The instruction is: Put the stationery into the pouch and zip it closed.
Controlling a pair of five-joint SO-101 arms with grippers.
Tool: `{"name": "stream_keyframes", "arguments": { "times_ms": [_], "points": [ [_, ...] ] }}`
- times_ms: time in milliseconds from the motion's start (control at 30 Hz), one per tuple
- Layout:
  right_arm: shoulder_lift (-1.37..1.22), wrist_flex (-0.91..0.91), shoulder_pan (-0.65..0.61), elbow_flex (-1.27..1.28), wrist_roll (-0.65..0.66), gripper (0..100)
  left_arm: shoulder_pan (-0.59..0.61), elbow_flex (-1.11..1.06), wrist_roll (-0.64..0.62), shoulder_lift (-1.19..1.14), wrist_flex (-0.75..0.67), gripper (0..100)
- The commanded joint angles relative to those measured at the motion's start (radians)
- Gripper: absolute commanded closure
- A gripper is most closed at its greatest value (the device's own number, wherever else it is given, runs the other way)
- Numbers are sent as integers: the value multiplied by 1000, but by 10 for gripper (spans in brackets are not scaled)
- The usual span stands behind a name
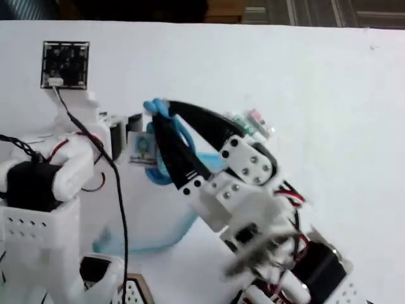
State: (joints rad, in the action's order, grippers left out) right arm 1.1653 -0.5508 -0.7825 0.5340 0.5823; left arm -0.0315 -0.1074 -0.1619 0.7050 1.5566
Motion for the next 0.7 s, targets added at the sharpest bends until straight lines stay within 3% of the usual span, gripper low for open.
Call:
{"name": "stream_keyframes", "arguments": {
  "times_ms": [0,100,200,267,433,667],
  "points": [
    [27,-33,50,60,-25,982,12,124,54,-1,110,774],
    [79,-33,68,143,-81,982,101,226,71,-1,221,774],
    [133,-33,67,213,-95,982,249,261,74,25,230,774],
    [174,-35,67,242,-95,982,288,256,110,65,229,774],
    [275,-91,71,272,-91,982,283,258,117,150,229,774],
    [386,-182,70,324,-94,982,148,255,-71,154,198,774]
  ]
}}
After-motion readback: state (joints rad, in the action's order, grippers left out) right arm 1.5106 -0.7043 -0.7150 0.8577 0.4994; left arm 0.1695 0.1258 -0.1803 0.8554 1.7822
